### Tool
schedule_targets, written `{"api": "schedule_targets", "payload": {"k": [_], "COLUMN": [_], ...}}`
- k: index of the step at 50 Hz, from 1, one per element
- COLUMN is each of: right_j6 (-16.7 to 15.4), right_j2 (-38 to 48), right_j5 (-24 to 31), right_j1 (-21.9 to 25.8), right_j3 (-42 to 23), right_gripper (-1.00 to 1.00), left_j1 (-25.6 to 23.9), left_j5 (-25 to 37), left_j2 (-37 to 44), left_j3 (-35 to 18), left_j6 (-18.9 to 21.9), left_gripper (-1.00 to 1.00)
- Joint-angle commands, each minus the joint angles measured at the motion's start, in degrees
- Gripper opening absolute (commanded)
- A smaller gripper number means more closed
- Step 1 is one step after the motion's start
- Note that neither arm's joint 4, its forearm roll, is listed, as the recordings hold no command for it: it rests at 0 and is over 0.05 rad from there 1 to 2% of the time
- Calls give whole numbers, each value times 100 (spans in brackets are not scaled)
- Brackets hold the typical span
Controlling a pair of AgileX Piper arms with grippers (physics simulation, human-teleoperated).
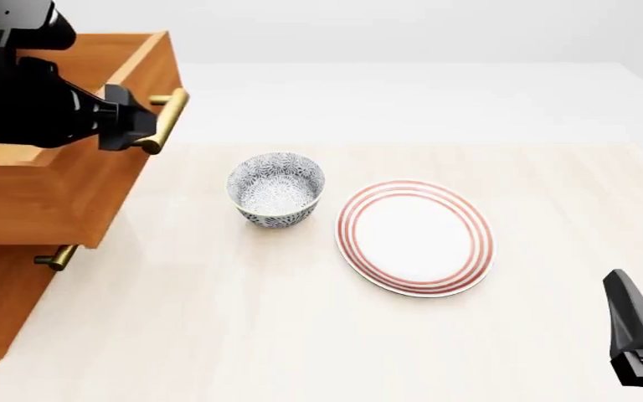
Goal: Open the top drawer of the cabinet.
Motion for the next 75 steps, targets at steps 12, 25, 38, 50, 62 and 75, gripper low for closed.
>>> {"api": "schedule_targets", "payload": {"k": [12,25,38,50,62,75], "right_j6": [0,0,0,1,2,-1], "right_j2": [0,-1,0,1,-1,-3], "right_j5": [0,0,0,0,0,1], "right_j1": [0,0,0,0,0,1], "right_j3": [0,0,0,0,0,0], "right_gripper": [100,100,100,100,100,100], "left_j1": [-210,-425,-580,-814,-672,-501], "left_j5": [-19,-44,-21,-27,131,591], "left_j2": [161,216,240,284,98,9], "left_j3": [-67,-76,-109,-156,-191,-642], "left_j6": [114,96,104,100,161,314], "left_gripper": [100,100,100,100,100,100]}}
